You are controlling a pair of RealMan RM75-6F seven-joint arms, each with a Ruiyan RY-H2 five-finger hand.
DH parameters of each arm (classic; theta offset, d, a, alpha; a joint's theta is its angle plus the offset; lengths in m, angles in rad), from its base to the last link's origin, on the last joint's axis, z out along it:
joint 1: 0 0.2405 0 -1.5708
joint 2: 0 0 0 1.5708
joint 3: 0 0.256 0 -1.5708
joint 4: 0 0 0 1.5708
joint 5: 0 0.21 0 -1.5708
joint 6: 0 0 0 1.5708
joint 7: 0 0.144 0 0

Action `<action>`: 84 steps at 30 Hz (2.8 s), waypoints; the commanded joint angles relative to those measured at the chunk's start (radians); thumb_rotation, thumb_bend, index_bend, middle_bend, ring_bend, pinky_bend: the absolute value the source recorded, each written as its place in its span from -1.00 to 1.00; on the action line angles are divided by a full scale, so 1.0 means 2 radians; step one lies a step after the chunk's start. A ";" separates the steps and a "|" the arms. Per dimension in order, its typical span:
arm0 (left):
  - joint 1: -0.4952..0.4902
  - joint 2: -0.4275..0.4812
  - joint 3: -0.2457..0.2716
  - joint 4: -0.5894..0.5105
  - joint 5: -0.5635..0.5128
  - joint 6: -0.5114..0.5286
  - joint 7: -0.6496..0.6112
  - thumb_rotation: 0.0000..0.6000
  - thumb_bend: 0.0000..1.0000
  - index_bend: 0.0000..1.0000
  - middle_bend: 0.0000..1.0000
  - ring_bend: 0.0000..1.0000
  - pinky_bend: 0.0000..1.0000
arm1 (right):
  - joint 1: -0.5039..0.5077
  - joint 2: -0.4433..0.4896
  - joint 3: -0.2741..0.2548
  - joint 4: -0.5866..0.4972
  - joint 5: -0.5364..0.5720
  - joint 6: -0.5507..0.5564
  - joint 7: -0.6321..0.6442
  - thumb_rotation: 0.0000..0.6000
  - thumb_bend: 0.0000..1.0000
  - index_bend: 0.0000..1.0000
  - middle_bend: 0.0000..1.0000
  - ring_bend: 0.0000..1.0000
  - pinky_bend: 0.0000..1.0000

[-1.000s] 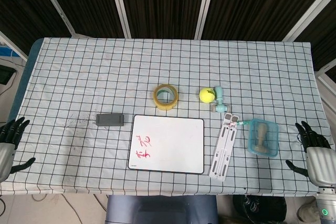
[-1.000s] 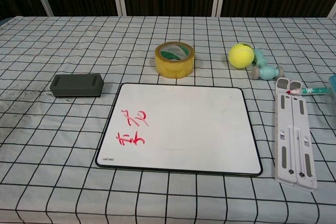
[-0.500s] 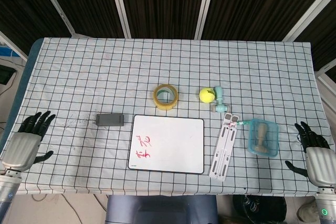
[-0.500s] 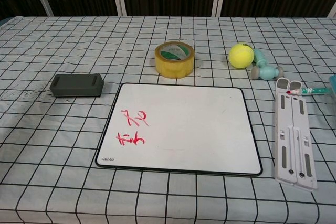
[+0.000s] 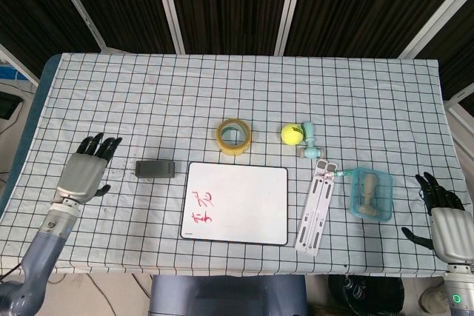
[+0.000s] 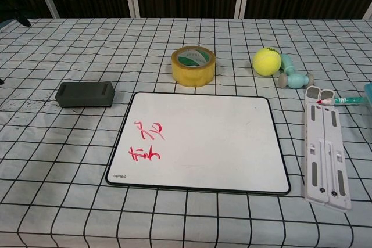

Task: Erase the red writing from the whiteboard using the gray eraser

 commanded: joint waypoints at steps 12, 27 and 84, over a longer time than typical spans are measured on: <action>-0.076 -0.082 0.000 0.081 -0.082 -0.039 0.081 1.00 -0.87 -0.82 -0.56 -1.00 -0.75 | 0.002 0.001 0.001 -0.003 0.005 -0.005 -0.002 1.00 -0.82 -0.91 -0.84 -0.62 -0.55; -0.111 -0.129 0.030 0.141 -0.073 -0.063 0.083 1.00 -0.76 -0.52 -0.38 -1.00 -0.73 | 0.002 0.003 0.002 -0.006 0.008 -0.008 -0.001 1.00 -0.82 -0.91 -0.84 -0.62 -0.55; -0.145 -0.154 0.050 0.177 -0.060 -0.045 0.060 1.00 -0.28 -0.12 -0.03 -1.00 -0.74 | 0.003 0.007 0.002 -0.011 0.016 -0.014 0.007 1.00 -0.82 -0.91 -0.82 -0.62 -0.55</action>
